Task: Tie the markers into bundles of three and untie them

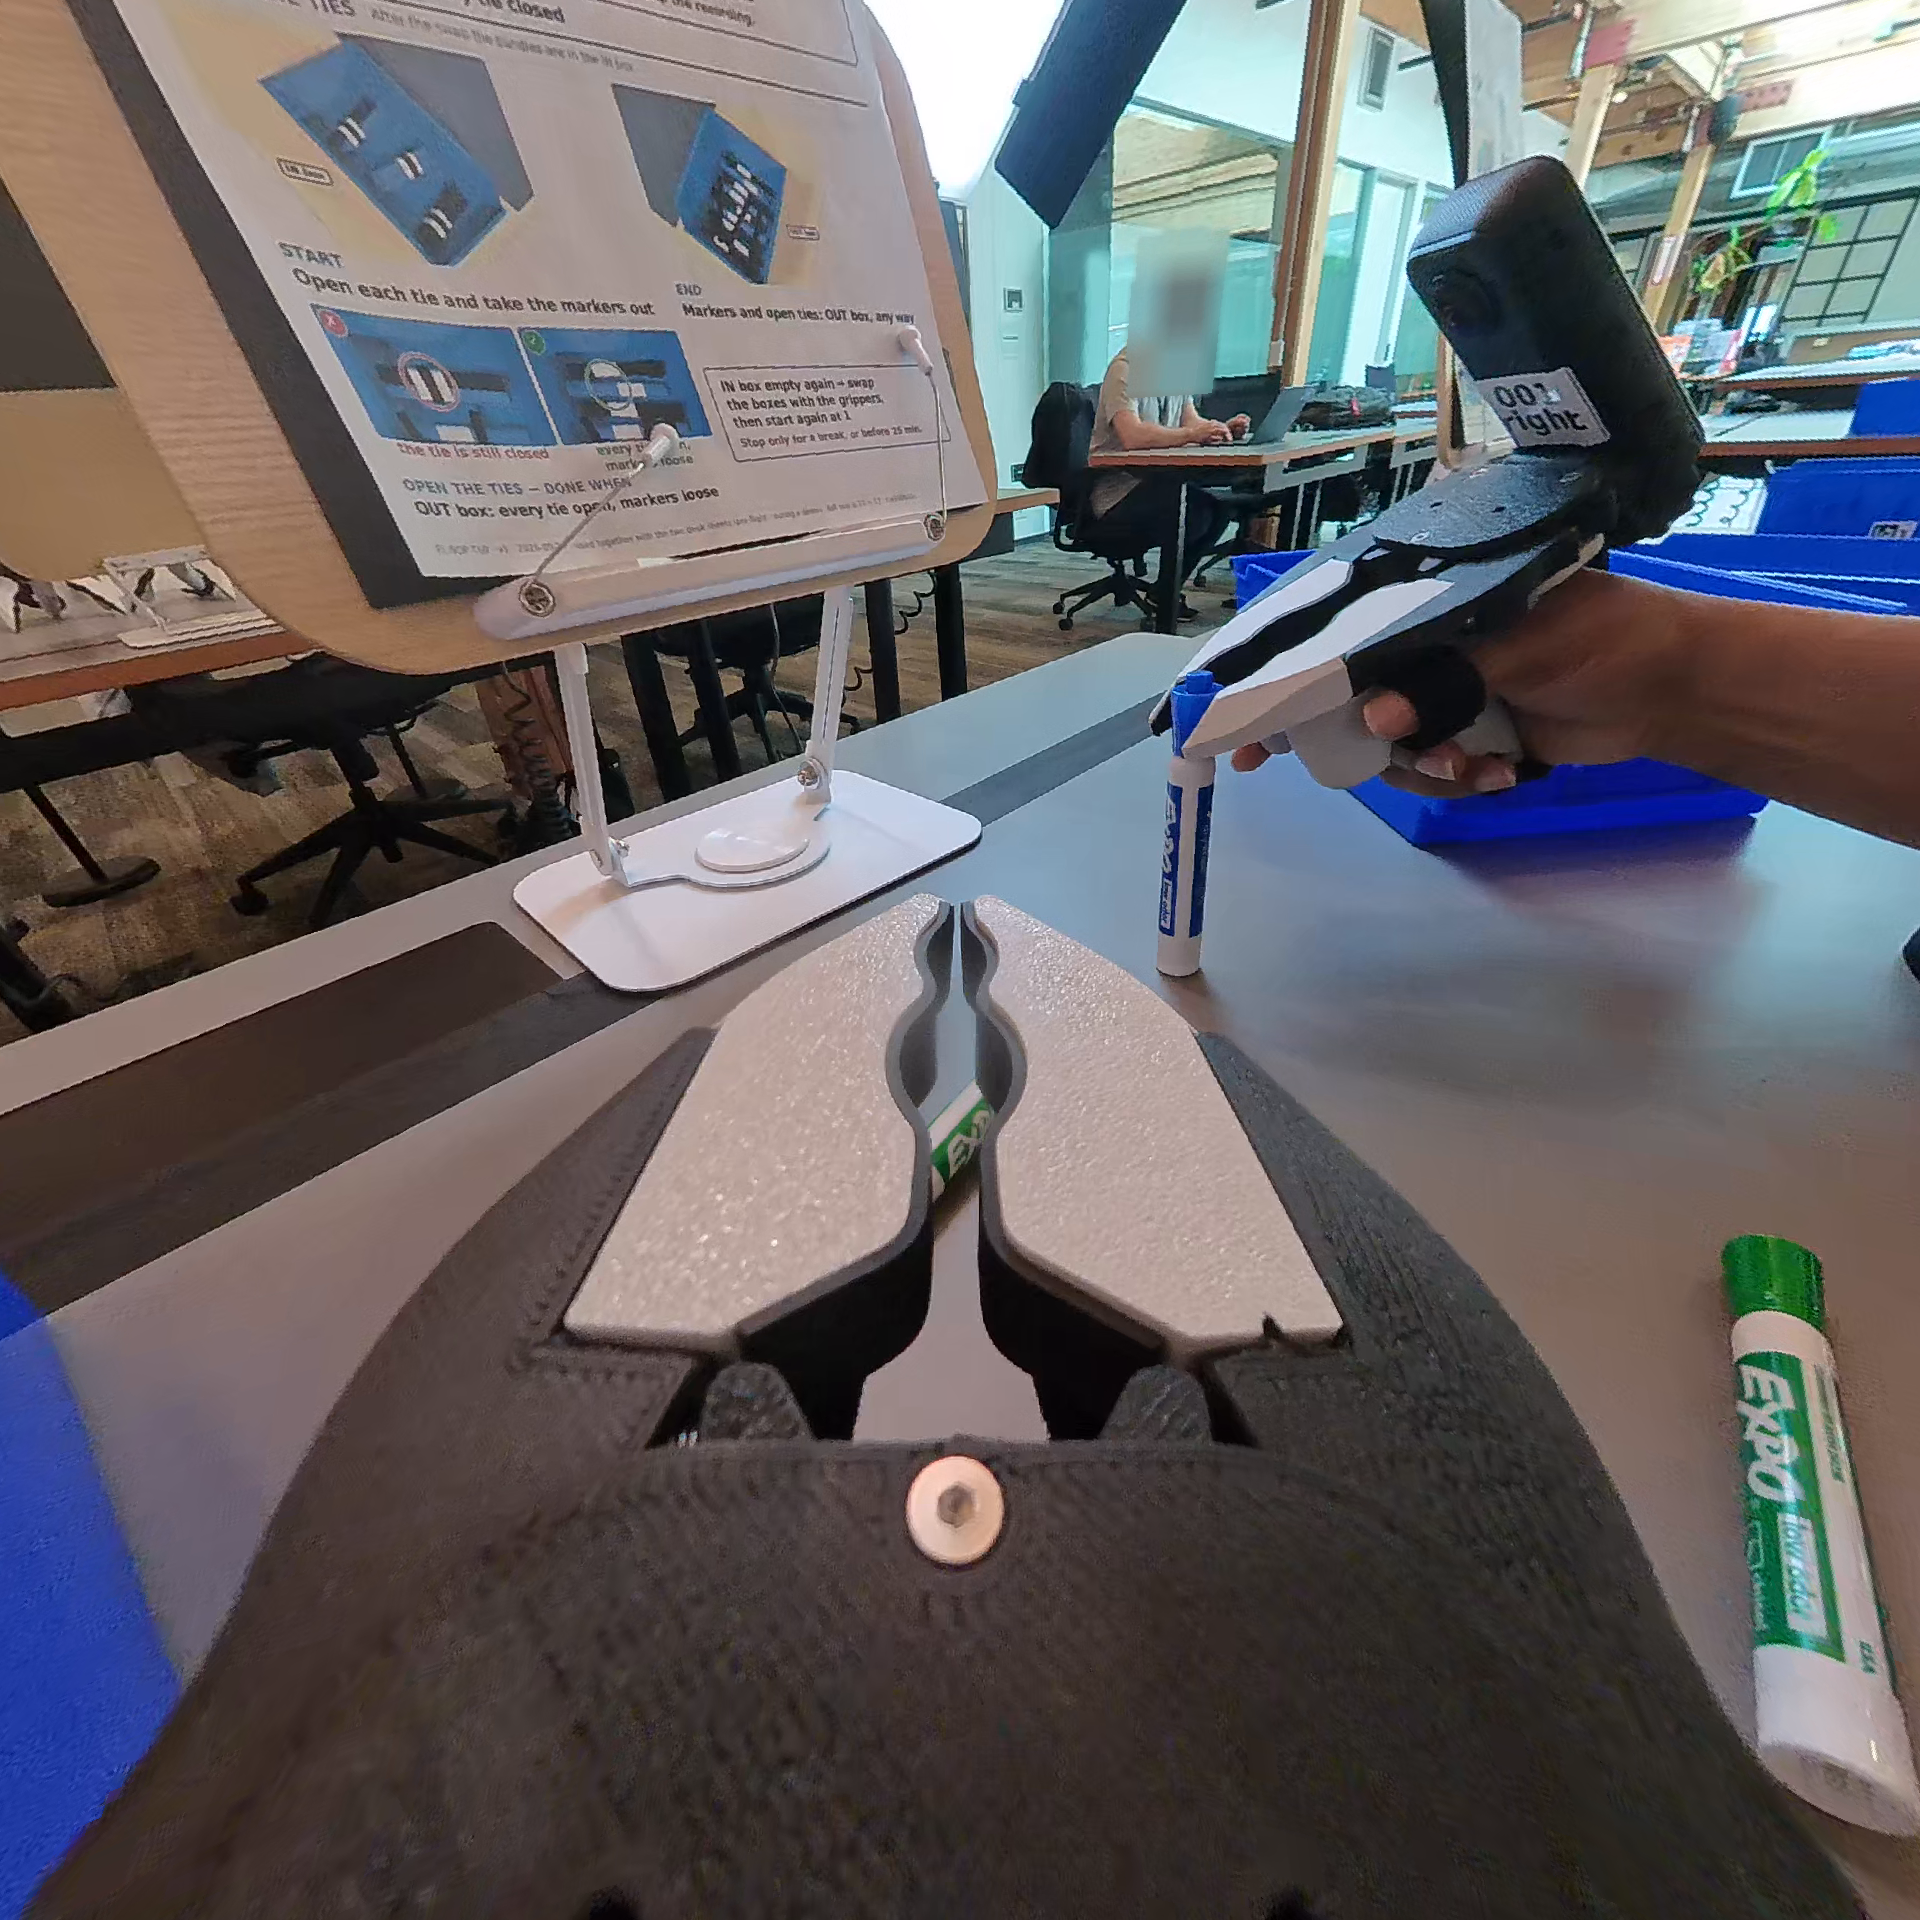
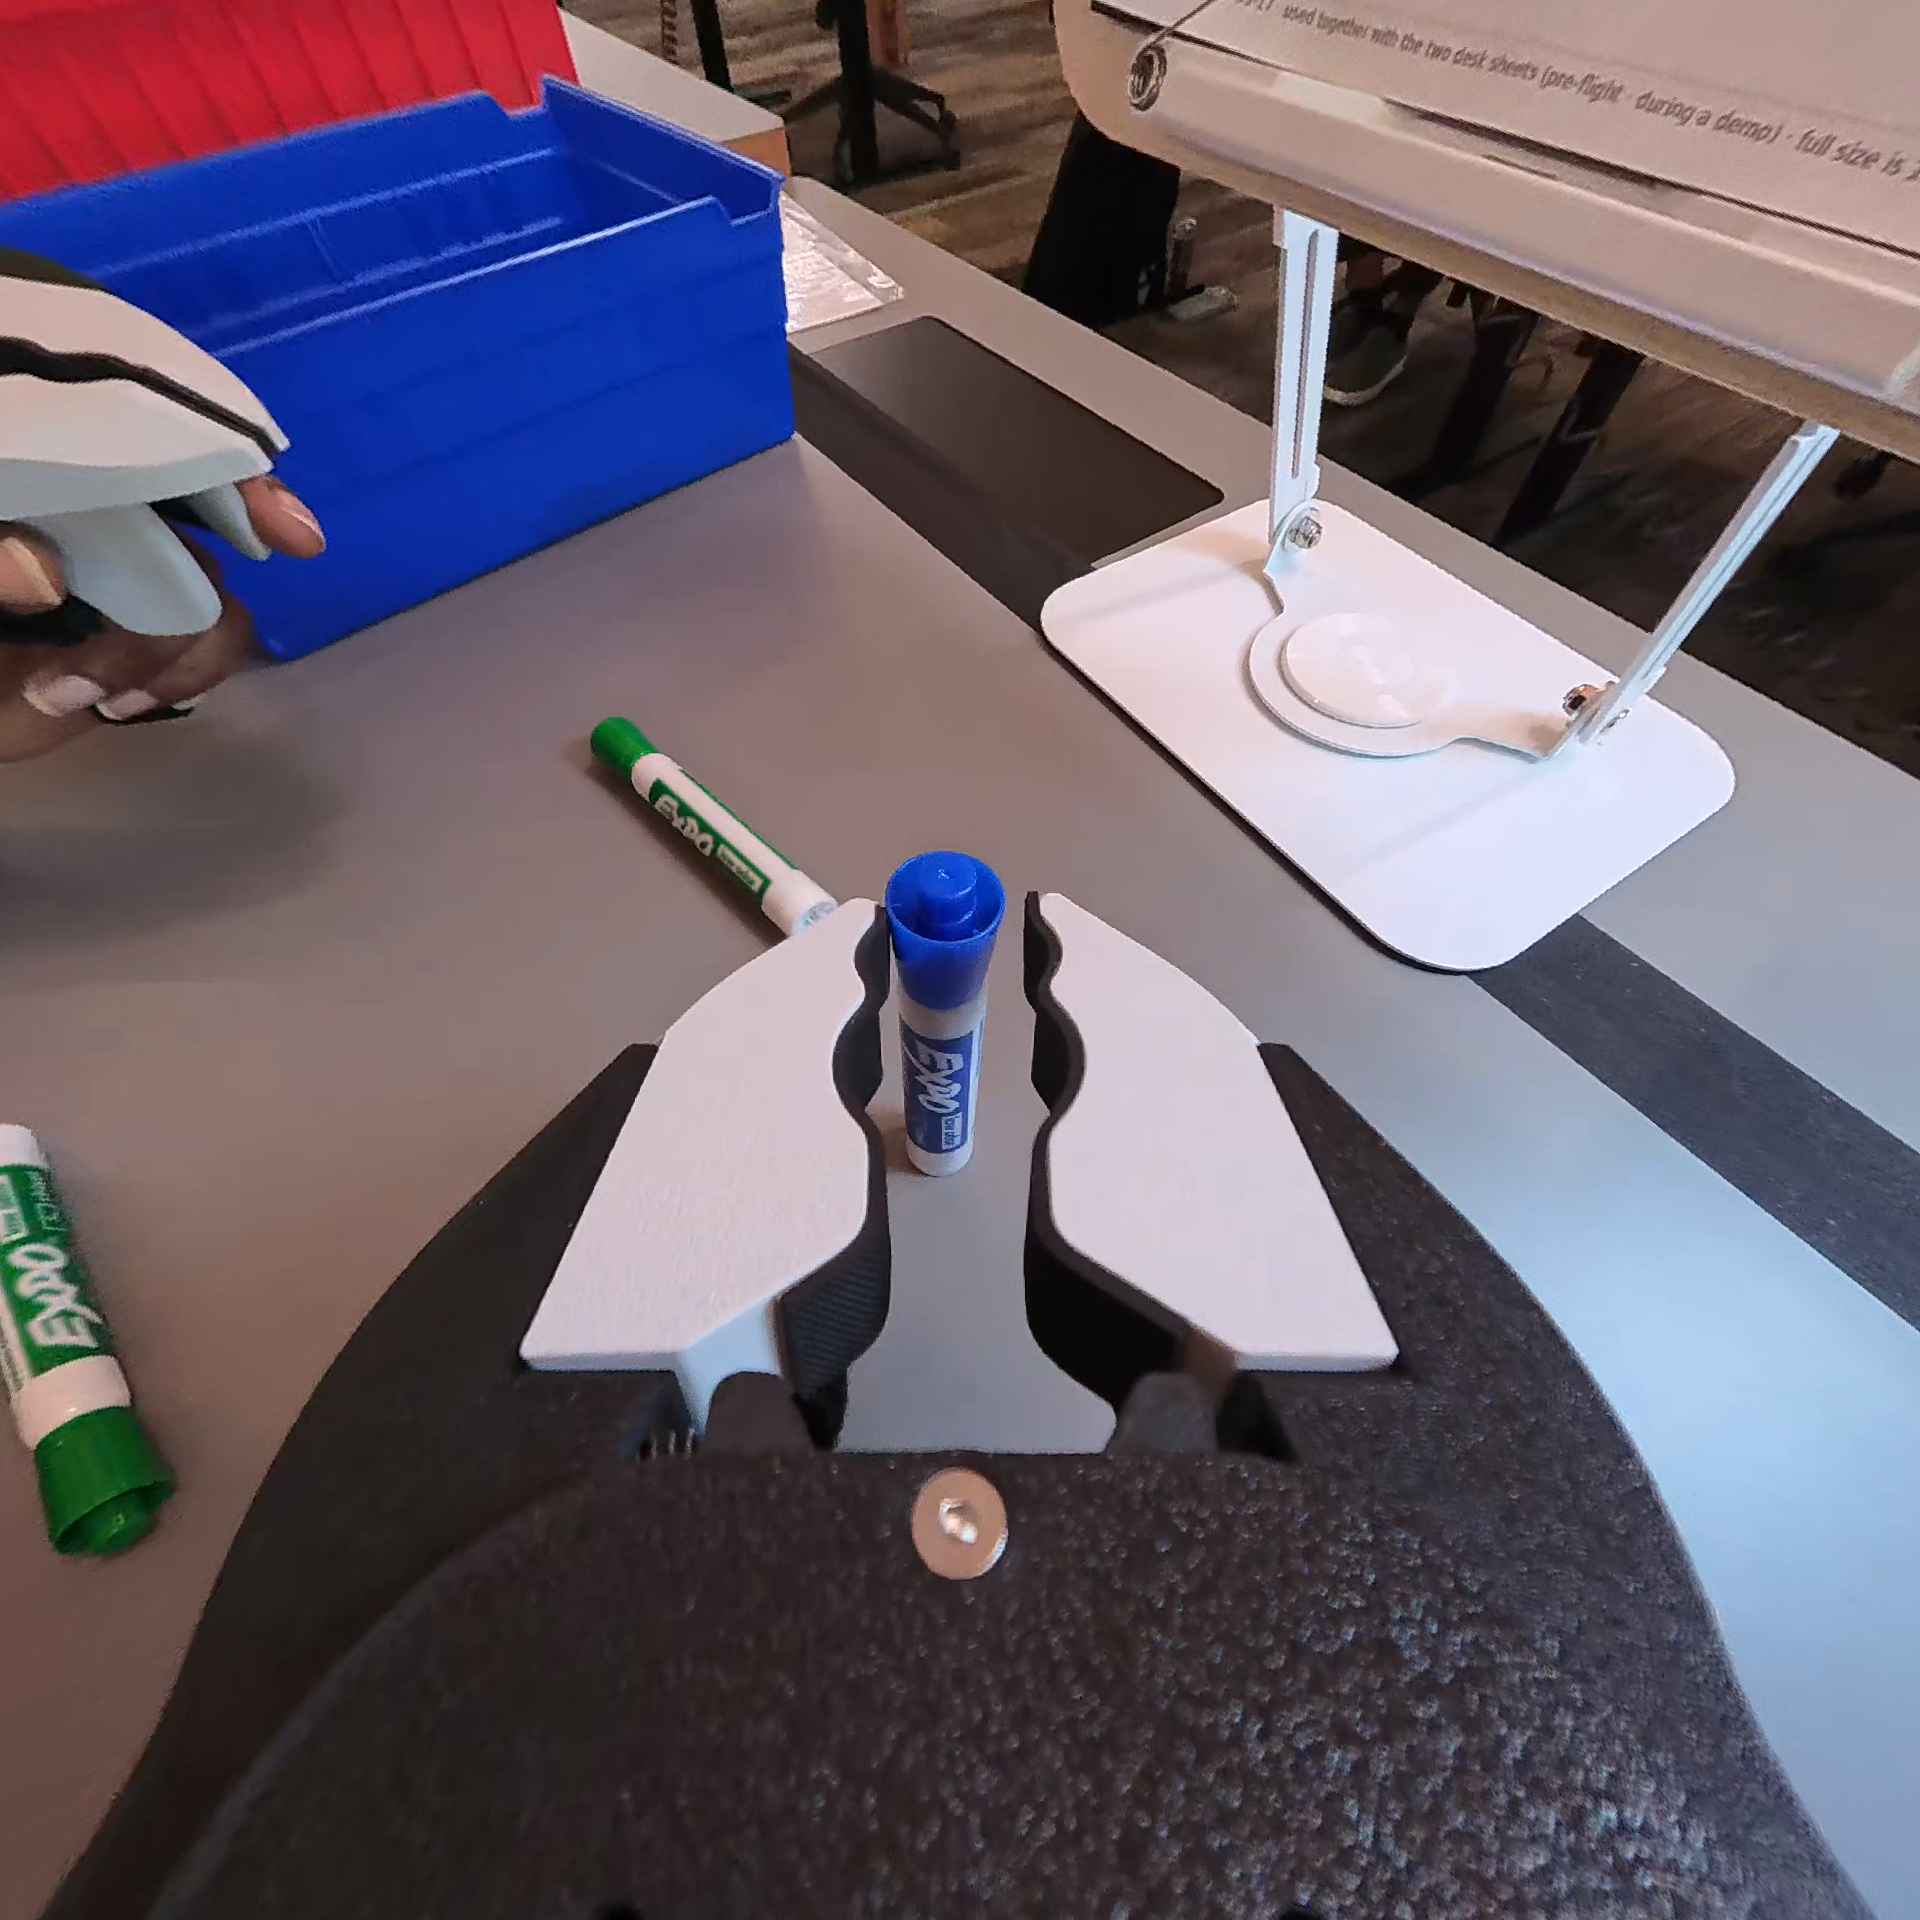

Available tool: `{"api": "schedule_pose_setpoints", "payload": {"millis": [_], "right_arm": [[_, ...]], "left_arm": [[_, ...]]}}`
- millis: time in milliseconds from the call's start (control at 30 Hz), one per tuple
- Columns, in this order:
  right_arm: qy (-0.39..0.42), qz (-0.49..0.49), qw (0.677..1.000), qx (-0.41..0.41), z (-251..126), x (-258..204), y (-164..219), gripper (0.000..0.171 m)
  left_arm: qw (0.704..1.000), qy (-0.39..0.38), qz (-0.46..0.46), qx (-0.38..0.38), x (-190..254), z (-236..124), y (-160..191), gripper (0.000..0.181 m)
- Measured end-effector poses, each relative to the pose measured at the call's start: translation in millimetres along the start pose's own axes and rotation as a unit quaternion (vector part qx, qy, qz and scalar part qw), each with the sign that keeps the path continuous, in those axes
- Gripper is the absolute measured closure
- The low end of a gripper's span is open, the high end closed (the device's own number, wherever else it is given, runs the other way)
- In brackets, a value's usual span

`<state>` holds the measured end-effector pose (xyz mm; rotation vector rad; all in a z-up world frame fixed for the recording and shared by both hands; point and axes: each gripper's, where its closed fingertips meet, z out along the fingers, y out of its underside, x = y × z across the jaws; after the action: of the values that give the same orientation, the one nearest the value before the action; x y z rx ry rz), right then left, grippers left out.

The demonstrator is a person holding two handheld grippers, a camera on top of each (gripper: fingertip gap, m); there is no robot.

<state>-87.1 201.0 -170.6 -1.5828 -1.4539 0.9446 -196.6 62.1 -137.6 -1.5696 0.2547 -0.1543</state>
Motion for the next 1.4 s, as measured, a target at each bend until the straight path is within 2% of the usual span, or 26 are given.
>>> {"api": "schedule_pose_setpoints", "payload": {"millis": [200,267,367,433,500,600,700,833,933,1033,1100,1133,1233,1300,1400], "right_arm": [[0.002,-0.011,1.0,-0.009,0.4,-3.2,0.1,0.142],[0.002,-0.007,1.0,0.008,-4.6,-3.4,-6.9,0.134],[0.007,-0.011,0.999,0.051,-25.9,-8.2,-34.6,0.123],[0.017,-0.046,0.997,0.066,-43.2,-20.6,-60.9,0.124],[-0.004,-0.081,0.996,0.044,-46.3,-47.8,-81.5,0.127],[-0.074,-0.084,0.992,-0.05,-13.3,-104.1,-83.0,0.126],[-0.082,-0.101,0.983,-0.128,47.8,-132.9,-52.4,0.124],[-0.061,-0.154,0.965,-0.204,117.4,-114.2,-15.4,0.123],[-0.083,-0.184,0.936,-0.287,150.0,-104.7,7.9,0.12],[-0.085,-0.22,0.905,-0.355,172.3,-92.3,26.8,0.122],[-0.088,-0.199,0.909,-0.356,180.9,-90.4,20.0,0.135],[-0.093,-0.202,0.906,-0.36,182.2,-90.1,20.6,0.148],[-0.102,-0.199,0.906,-0.358,179.2,-96.5,22.5,0.153],[-0.094,-0.2,0.923,-0.314,171.0,-105.9,12.6,0.153],[-0.103,-0.159,0.964,-0.185,136.0,-135.1,-22.8,0.153]], "left_arm": [[1.0,0.0,-0.005,0.001,-1.2,-0.2,-0.1,0.18],[1.0,0.001,-0.006,0.001,-0.8,0.1,-0.1,0.179],[1.0,0.002,-0.01,-0.001,0.2,0.7,0.5,0.179],[1.0,0.0,-0.011,-0.001,-0.5,0.5,0.2,0.179],[1.0,-0.011,-0.01,0.001,-3.8,0.3,-0.5,0.181],[0.999,-0.04,-0.011,0.019,-13.6,-5.8,-8.4,0.181],[0.997,-0.052,-0.036,0.039,-23.1,-18.4,-23.4,0.18],[0.995,-0.068,-0.033,0.06,-25.3,-44.6,-39.3,0.18],[0.996,-0.077,0.004,0.054,-20.6,-59.6,-34.9,0.181],[0.996,-0.072,0.004,0.052,-20.5,-63.3,-28.8,0.181],[0.996,-0.071,0.009,0.046,-21.5,-61.9,-25.7,0.181],[0.996,-0.072,0.015,0.044,-21.2,-61.2,-24.2,0.181],[0.996,-0.072,0.03,0.038,-19.9,-59.6,-20.6,0.181],[0.997,-0.07,0.028,0.037,-18.7,-58.9,-19.6,0.181],[0.997,-0.065,0.023,0.041,-15.3,-58.6,-21.1,0.181]]}}
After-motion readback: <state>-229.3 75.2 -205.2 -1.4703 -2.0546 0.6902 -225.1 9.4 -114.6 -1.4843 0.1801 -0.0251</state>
